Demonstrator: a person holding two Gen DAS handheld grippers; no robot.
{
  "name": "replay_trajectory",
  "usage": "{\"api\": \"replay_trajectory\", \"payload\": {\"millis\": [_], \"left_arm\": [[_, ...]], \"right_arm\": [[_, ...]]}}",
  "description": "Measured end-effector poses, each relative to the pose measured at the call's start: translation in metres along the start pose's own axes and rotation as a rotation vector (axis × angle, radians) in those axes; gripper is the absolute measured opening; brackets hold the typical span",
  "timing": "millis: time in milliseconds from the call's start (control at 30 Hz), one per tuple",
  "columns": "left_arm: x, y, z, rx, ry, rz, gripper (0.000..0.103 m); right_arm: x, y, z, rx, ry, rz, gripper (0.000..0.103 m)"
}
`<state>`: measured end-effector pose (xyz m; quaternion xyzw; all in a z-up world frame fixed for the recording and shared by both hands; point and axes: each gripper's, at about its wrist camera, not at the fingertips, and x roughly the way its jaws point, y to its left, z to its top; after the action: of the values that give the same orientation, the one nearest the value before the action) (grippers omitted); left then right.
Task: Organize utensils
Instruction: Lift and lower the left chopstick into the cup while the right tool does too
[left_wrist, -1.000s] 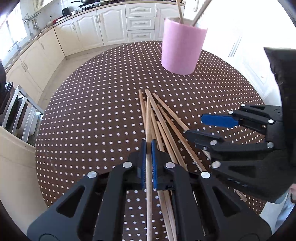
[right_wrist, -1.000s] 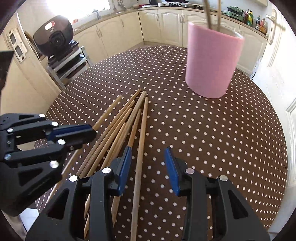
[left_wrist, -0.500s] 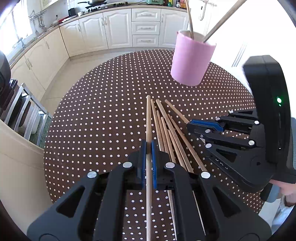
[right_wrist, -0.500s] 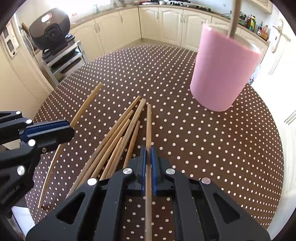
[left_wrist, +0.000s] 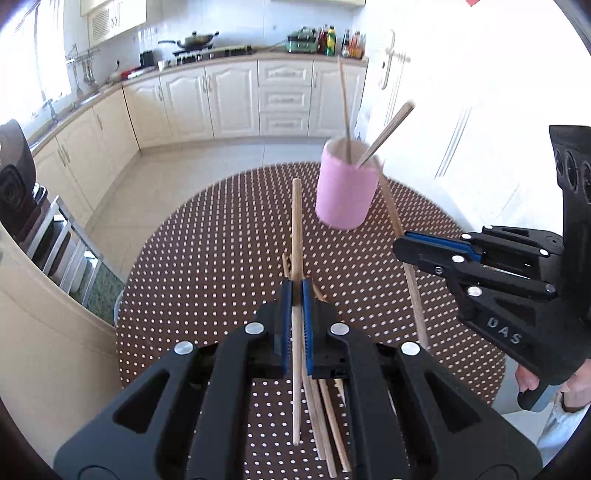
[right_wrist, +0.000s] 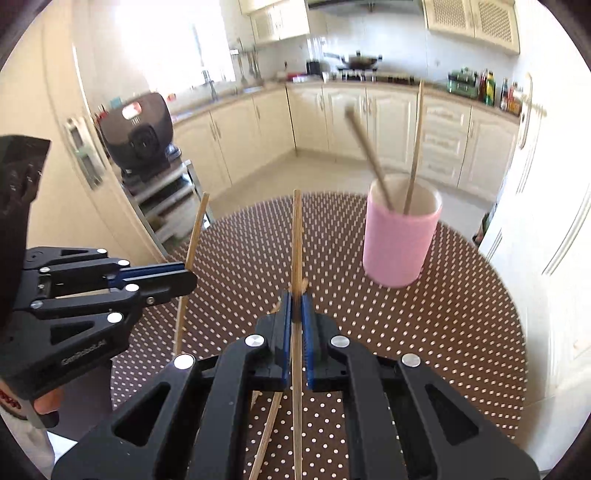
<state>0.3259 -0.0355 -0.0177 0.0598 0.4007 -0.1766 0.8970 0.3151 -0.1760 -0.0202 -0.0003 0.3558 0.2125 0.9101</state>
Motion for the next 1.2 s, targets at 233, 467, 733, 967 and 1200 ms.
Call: {"api": "replay_trajectory", "payload": {"millis": [233,467,733,967,1200], "left_arm": [[-0.034,-0.014,0.008,0.02,-0.103,-0.001,0.006],[-0.048,-0.025,0.023,0.026,-0.164,0.002,0.006],[-0.053,-0.024,0.056,-0.01,-0.264,0.017,0.006],[-0.05,-0.017,0.098,-0.082,-0.375,0.031,0.006],[-0.04,-0.02,0.133,-0.094,-0.49,0.007,0.006]], "right_arm": [[-0.034,-0.006,0.01,-0.008,-0.1,-0.01,0.004],[-0.059,-0.015,0.015,0.009,-0.186,-0.021,0.004],[-0.078,-0.035,0.033,0.03,-0.289,-0.077,0.004],[-0.082,-0.058,0.062,0.066,-0.411,-0.145,0.004],[-0.07,-0.069,0.083,0.093,-0.513,-0.168,0.004]]}}
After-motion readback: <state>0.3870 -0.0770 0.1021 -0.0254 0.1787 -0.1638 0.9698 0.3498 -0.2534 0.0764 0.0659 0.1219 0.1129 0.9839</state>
